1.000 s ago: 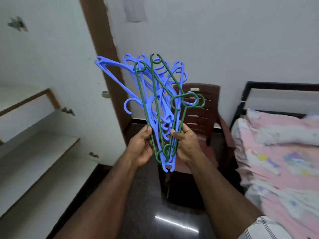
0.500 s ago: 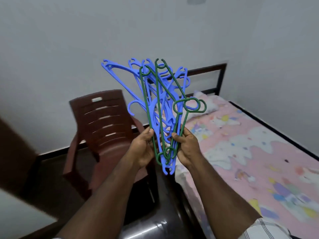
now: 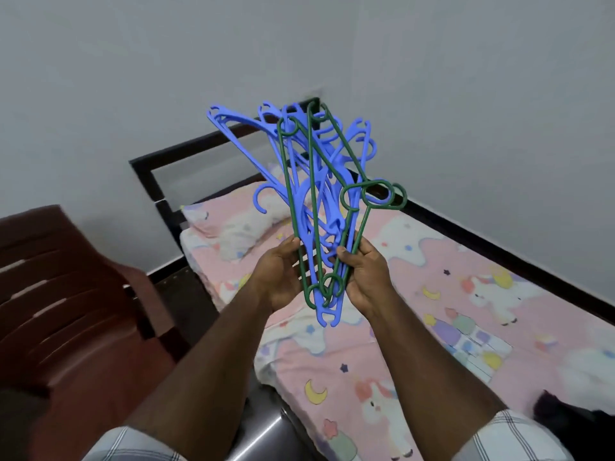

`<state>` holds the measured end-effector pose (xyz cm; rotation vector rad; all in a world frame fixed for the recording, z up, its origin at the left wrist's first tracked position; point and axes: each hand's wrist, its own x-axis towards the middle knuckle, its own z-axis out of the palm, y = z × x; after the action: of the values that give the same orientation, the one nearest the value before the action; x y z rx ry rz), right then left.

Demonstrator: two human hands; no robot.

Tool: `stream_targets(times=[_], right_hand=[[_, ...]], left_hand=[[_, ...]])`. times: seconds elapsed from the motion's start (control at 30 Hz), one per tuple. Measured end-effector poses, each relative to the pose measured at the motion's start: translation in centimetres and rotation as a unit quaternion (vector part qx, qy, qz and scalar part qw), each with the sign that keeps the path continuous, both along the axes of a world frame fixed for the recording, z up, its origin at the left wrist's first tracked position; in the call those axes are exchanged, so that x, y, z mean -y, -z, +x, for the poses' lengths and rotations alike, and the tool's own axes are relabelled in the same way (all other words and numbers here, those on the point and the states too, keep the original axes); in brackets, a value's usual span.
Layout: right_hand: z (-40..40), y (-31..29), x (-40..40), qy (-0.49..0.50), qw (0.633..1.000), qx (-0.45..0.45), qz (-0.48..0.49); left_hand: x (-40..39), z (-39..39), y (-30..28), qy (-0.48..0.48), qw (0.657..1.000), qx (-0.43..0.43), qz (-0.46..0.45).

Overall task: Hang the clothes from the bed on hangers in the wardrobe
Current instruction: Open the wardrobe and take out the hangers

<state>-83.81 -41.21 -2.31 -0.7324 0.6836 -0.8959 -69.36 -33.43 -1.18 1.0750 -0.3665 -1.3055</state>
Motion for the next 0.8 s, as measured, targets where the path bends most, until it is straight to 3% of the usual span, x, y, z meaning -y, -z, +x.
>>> stream_targets(times=[0.43, 0.8], right_hand=[[2.1, 7.3, 12.2, 0.129, 0.987, -0.047, 0.079], [7.5, 23.1, 19.7, 0.187, 0.964, -0.062, 0.179]], left_hand=[[16.9, 3.5, 8.4, 0.099, 0.987, -0.07, 0.11], [26.9, 8.7, 22.5, 0.166, 0.959, -0.073, 0.22]])
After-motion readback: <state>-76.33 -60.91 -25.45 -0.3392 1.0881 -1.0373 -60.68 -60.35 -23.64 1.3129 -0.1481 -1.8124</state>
